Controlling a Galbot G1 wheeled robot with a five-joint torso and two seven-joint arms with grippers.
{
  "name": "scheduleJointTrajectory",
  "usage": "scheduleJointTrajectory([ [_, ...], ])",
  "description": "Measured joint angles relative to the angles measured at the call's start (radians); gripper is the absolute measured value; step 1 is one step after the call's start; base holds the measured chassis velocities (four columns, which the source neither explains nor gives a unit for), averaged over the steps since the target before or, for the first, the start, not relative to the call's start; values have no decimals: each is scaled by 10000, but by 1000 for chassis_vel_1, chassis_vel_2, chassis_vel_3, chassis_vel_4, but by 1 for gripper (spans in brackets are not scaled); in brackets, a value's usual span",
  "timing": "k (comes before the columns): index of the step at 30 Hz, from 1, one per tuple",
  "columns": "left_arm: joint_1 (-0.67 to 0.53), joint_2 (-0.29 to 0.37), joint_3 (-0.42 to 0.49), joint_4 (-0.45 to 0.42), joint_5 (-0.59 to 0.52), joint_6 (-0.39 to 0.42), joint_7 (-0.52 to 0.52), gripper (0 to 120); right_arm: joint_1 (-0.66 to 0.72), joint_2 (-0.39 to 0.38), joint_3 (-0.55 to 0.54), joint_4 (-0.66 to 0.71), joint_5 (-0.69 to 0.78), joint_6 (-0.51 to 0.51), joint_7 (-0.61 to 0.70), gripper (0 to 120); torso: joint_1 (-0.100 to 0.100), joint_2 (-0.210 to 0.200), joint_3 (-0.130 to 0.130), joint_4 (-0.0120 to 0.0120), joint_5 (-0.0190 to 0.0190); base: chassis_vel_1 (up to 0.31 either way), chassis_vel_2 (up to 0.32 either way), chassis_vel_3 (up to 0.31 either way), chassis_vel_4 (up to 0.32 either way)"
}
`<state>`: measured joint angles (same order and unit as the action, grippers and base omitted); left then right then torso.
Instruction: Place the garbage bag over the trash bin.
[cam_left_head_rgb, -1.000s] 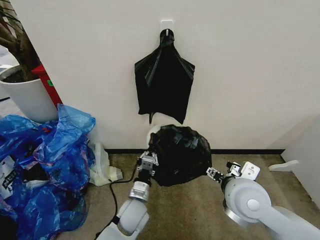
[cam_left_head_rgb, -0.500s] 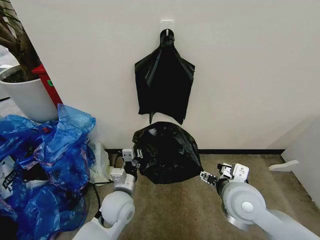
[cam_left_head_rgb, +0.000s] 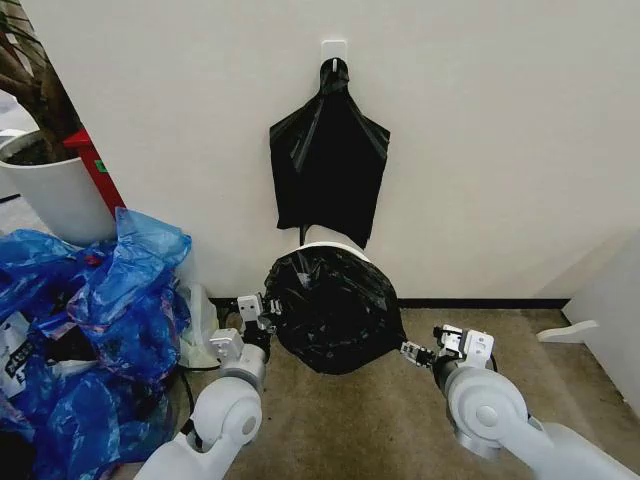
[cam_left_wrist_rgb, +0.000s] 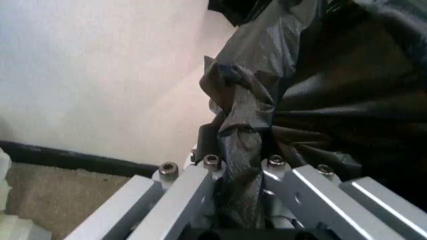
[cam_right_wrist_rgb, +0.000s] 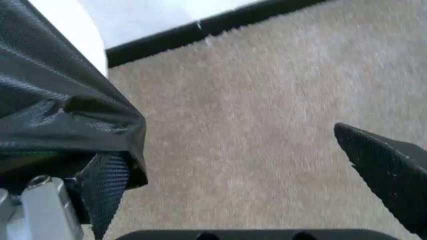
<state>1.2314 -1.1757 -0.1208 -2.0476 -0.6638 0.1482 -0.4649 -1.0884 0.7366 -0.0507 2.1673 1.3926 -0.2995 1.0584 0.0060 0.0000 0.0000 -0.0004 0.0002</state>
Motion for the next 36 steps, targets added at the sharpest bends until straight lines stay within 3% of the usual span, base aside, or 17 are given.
scheduleJointTrajectory([
  [12, -79, -37, 3, 675, 1493, -276, 323, 2, 57, -362, -3, 1225, -251, -8, 925, 100, 0, 0, 0, 0, -4, 0, 0, 0, 0],
  [15, -2, -36, -27, 712, 1704, -253, 377, 2, -102, -521, -44, 1032, -1955, -32, 290, 100, 0, 0, 0, -1, -4, 0, 0, 0, 0],
  [20, 189, -35, -62, 710, 1937, -182, 439, 2, -173, -679, -30, 755, -3201, -32, -586, 100, 0, 0, 0, 2, 0, 0, 0, 0, 0],
  [30, 169, 10, 35, 709, 2349, 40, 453, 2, -238, -800, -262, 2274, -3821, -788, -1408, 100, 0, 0, 0, 1, -3, 0, 0, 0, 0],
  [36, 134, 96, -15, 676, 2550, 157, 408, 2, -459, -1092, -164, 2352, -5630, -996, -2681, 100, 0, 0, 0, 0, -3, 0, 0, 0, 0],
])
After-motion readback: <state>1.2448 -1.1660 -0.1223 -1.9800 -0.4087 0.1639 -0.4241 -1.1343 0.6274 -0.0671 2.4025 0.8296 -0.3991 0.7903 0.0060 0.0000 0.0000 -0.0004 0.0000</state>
